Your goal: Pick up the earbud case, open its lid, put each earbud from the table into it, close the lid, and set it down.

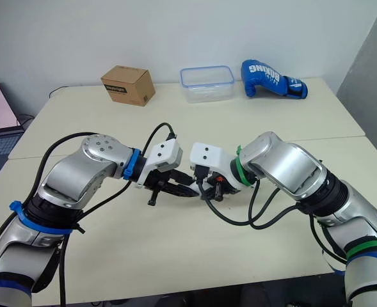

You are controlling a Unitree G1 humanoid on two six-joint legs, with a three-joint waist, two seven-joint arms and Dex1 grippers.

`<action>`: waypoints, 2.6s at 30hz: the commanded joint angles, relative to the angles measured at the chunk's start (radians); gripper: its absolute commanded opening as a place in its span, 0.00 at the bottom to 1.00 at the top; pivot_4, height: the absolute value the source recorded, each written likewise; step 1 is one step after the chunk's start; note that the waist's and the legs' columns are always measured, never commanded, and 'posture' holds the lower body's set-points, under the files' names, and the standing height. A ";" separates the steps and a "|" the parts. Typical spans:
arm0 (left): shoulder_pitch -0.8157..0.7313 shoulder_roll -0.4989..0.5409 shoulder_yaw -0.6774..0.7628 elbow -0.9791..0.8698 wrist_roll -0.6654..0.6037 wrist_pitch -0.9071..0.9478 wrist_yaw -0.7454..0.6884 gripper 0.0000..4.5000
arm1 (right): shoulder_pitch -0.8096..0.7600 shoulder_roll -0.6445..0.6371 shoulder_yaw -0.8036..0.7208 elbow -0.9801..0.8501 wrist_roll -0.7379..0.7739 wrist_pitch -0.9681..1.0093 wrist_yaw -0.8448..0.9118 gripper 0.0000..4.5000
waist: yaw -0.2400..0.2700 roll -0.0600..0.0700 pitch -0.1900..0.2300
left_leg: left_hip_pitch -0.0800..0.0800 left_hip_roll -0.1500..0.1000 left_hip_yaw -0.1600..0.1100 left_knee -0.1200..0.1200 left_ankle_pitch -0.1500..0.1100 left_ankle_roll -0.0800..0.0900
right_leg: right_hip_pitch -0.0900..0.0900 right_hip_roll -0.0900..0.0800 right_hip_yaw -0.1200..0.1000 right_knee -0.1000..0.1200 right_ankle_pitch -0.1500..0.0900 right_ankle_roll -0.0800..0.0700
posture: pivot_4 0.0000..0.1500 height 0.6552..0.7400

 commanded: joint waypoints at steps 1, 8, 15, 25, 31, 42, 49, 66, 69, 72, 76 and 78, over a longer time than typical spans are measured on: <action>-0.015 -0.014 0.023 -0.015 0.001 -0.011 0.018 0.16 | -0.023 0.018 -0.027 -0.030 0.007 0.003 -0.003 0.18 | 0.000 0.000 0.000 | 0.000 0.000 0.000 0.000 0.000 0.000 | 0.000 0.000 0.000 0.000 0.000 0.000 | 1.00 0.89; -0.004 -0.011 0.023 -0.025 -0.007 -0.006 0.007 0.16 | -0.027 0.023 -0.026 -0.025 0.000 0.000 -0.004 0.18 | 0.000 0.000 0.000 | 0.000 0.000 0.000 0.000 0.000 0.000 | 0.000 0.000 0.000 0.000 0.000 0.000 | 1.00 0.89; 0.001 -0.010 0.019 -0.023 0.009 -0.022 0.015 0.16 | -0.027 0.024 -0.026 -0.028 0.000 -0.004 0.001 0.18 | 0.000 0.000 0.000 | 0.000 0.000 0.000 0.000 0.000 0.000 | 0.000 0.000 0.000 0.000 0.000 0.000 | 1.00 0.89; 0.062 0.003 0.086 -0.029 -0.011 -0.027 0.051 0.16 | 0.006 -0.019 -0.056 -0.038 -0.004 -0.061 0.019 0.73 | -0.002 0.000 0.000 | 0.000 0.000 0.000 0.000 0.000 0.000 | 0.000 0.000 0.000 0.000 0.000 0.000 | 1.00 0.89; 0.189 -0.018 0.206 -0.038 -0.063 -0.108 0.083 0.16 | 0.087 -0.082 -0.154 -0.054 0.027 -0.094 0.028 0.73 | 0.002 0.000 0.000 | 0.000 0.000 0.000 0.000 0.000 0.000 | 0.000 0.000 0.000 0.000 0.000 0.000 | 1.00 0.89; 0.351 -0.127 0.414 -0.014 -0.197 -0.220 0.167 0.16 | 0.346 -0.027 -0.458 -0.032 0.141 -0.182 -0.032 0.73 | 0.006 0.000 0.000 | 0.000 0.000 0.001 0.001 0.000 0.000 | 0.000 -0.001 0.001 0.000 0.000 -0.001 | 1.00 0.89; 0.433 -0.187 0.432 -0.006 -0.202 -0.327 0.188 0.16 | 0.426 0.065 -0.548 -0.069 0.187 -0.201 -0.132 0.73 | 0.006 0.000 0.000 | 0.000 0.000 0.002 0.000 0.000 0.000 | 0.000 -0.001 0.002 0.000 0.001 -0.001 | 1.00 0.89; 0.393 -0.293 0.399 0.058 -0.248 -0.348 0.182 0.16 | 0.434 0.191 -0.535 -0.074 0.177 -0.268 -0.252 0.73 | 0.005 0.000 -0.001 | 0.001 0.000 0.002 0.001 0.000 0.000 | 0.000 -0.001 0.002 0.000 0.001 -0.001 | 1.00 0.89; 0.385 -0.278 0.402 0.055 -0.275 -0.308 0.165 0.16 | 0.432 0.195 -0.531 -0.069 0.174 -0.271 -0.255 0.73 | 0.004 0.000 -0.001 | 0.001 0.000 0.002 0.001 0.000 0.000 | 0.000 -0.001 0.002 0.000 0.001 -0.001 | 1.00 0.89; 0.386 -0.258 0.412 0.057 -0.293 -0.293 0.140 0.16 | 0.432 0.195 -0.532 -0.064 0.173 -0.273 -0.251 0.73 | 0.004 0.000 -0.001 | 0.001 0.000 0.002 0.001 0.000 0.000 | 0.000 -0.001 0.002 0.000 0.001 -0.001 | 1.00 0.89; 0.395 -0.245 0.413 0.061 -0.297 -0.296 0.123 0.16 | 0.431 0.193 -0.537 -0.063 0.175 -0.272 -0.248 0.73 | 0.004 0.000 -0.001 | 0.001 0.000 0.002 0.000 0.000 0.000 | 0.000 -0.001 0.002 0.000 0.001 -0.001 | 1.00 0.89; 0.400 -0.242 0.415 0.065 -0.298 -0.302 0.116 0.16 | 0.431 0.190 -0.537 -0.064 0.176 -0.270 -0.247 0.73 | 0.004 0.000 -0.001 | 0.001 0.000 0.002 0.000 0.000 0.000 | 0.000 -0.001 0.002 0.000 0.001 -0.001 | 1.00 0.89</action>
